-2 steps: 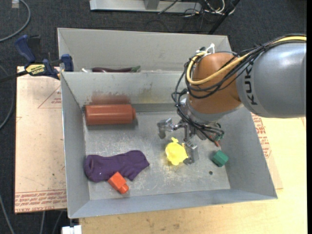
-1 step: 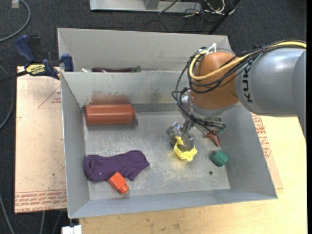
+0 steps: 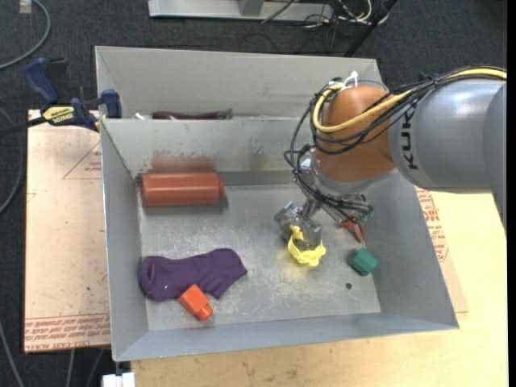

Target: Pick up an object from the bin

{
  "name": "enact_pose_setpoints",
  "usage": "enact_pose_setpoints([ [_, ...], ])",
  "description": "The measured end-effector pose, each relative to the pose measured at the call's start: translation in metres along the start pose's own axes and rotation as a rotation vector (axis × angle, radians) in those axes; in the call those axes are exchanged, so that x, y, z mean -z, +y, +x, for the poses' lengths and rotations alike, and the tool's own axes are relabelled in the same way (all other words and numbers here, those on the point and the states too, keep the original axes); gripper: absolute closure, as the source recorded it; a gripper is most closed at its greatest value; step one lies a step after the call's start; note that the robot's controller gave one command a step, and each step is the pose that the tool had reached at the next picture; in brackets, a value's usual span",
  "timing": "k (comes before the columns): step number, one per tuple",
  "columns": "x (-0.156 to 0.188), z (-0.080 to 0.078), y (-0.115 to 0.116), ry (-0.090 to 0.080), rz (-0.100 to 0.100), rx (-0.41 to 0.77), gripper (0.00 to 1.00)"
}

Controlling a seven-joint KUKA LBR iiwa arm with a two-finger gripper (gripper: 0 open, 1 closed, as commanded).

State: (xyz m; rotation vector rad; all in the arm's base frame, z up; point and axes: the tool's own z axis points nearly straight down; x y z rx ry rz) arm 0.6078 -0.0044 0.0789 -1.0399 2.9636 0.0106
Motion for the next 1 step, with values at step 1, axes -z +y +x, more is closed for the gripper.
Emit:
enact_pose_setpoints([
  [1, 0.0044, 0.0024, 0.0015, 0.002, -0.003, 0.004, 1.0],
])
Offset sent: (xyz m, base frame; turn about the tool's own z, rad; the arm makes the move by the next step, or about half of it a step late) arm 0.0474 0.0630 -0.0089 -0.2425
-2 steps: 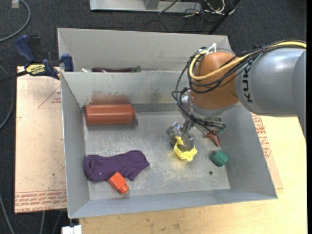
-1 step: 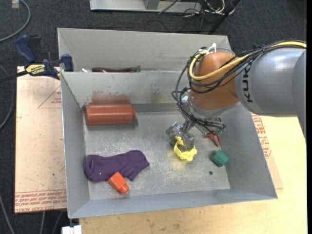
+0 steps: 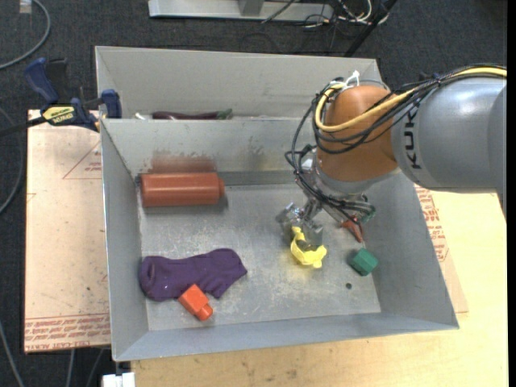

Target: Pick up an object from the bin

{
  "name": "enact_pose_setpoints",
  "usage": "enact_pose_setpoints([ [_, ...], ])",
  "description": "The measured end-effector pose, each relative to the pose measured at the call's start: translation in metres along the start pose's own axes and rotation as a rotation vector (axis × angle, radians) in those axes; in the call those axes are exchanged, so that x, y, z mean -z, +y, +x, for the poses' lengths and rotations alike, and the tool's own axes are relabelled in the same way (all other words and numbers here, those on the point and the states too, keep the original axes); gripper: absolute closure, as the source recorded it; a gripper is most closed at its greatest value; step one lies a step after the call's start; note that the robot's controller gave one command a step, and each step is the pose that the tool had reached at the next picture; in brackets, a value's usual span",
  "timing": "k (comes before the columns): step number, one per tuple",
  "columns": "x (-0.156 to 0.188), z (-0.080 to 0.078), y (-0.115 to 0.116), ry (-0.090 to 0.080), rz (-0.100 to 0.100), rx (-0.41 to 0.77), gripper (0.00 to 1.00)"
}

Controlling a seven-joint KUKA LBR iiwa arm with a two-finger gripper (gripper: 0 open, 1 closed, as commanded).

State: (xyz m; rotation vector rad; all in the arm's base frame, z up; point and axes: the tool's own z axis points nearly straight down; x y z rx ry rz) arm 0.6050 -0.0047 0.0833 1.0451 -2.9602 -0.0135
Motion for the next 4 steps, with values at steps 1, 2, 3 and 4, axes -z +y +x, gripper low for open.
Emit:
enact_pose_setpoints([
  [1, 0.011, -0.054, 0.008, -0.013, 0.014, 0.185, 1.0],
  [2, 0.031, -0.037, 0.014, 0.004, -0.01, 0.213, 1.0],
  [3, 0.041, 0.01, -0.043, -0.017, 0.013, 0.049, 1.0],
  [4, 0.041, 0.01, -0.043, -0.017, 0.013, 0.049, 1.0],
])
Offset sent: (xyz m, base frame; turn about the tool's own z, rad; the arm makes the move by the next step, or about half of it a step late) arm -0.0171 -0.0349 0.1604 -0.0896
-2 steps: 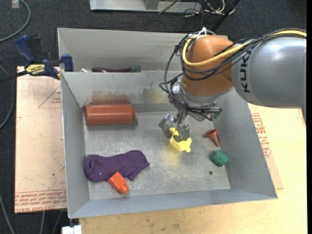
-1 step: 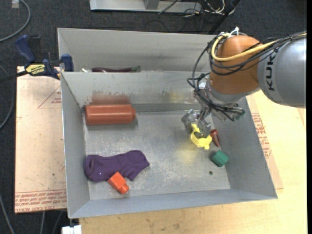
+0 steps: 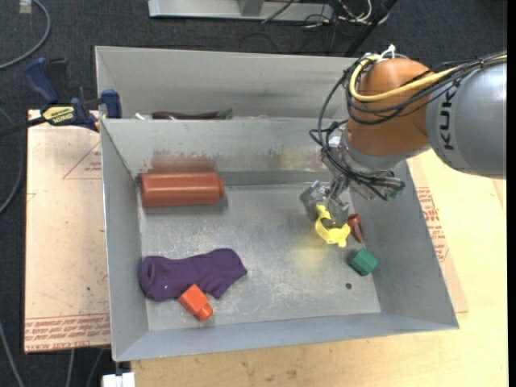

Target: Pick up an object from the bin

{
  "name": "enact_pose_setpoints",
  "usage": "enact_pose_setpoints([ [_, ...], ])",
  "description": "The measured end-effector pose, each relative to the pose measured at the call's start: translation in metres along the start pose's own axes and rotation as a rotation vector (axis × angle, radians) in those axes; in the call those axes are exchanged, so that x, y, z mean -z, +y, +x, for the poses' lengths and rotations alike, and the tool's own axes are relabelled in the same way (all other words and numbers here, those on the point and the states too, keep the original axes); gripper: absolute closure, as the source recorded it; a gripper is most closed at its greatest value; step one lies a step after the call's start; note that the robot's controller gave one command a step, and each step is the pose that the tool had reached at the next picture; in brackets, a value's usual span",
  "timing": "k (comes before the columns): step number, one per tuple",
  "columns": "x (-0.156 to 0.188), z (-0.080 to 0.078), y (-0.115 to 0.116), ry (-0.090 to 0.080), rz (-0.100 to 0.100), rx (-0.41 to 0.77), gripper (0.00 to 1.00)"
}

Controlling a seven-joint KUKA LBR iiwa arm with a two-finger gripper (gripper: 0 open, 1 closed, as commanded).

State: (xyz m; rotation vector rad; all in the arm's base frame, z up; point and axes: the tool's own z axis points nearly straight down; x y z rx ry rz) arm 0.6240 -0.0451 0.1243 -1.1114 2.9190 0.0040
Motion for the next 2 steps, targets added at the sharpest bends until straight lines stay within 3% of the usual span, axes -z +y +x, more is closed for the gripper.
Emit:
enact_pose_setpoints([
  [1, -0.024, 0.0199, -0.0131, -0.001, -0.001, 0.008, 0.0],
  [2, -0.0235, 0.0194, -0.0129, -0.001, -0.001, 0.009, 0.0],
])
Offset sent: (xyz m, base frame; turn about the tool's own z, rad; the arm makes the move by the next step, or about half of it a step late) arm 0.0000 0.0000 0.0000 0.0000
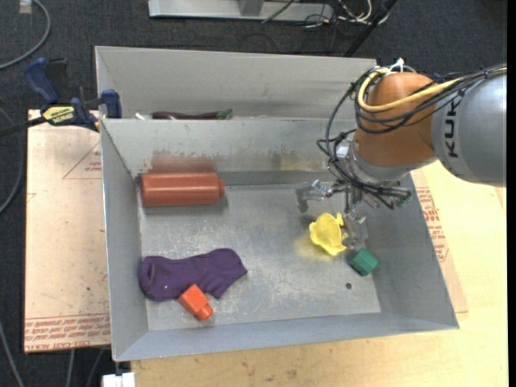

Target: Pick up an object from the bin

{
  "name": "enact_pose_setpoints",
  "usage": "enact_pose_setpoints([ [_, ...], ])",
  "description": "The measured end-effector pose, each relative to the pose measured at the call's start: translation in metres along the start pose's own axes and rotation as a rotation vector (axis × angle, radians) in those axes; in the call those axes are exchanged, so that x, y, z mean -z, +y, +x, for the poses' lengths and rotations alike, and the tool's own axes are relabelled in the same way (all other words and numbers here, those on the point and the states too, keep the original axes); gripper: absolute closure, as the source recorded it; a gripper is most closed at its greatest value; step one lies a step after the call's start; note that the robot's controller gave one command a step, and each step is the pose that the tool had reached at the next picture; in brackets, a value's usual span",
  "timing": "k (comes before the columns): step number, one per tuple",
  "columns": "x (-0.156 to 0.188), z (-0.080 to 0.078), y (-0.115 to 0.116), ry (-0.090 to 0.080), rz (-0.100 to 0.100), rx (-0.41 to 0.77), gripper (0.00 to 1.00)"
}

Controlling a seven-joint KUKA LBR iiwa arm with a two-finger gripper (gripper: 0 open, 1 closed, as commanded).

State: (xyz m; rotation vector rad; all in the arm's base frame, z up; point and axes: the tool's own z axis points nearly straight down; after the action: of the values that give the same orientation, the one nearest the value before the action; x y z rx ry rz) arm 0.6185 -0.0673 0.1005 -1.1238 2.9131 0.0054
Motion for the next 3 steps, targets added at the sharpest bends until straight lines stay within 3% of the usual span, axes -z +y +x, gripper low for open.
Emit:
enact_pose_setpoints([
  [1, -0.03, 0.02, 0.005, -0.002, -0.001, 0.093, 1.0],
  [2, -0.03, 0.02, 0.005, -0.002, -0.001, 0.093, 1.0],
  [3, 0.083, 0.016, 0.013, -0.006, 0.0, 0.11, 1.0],
])
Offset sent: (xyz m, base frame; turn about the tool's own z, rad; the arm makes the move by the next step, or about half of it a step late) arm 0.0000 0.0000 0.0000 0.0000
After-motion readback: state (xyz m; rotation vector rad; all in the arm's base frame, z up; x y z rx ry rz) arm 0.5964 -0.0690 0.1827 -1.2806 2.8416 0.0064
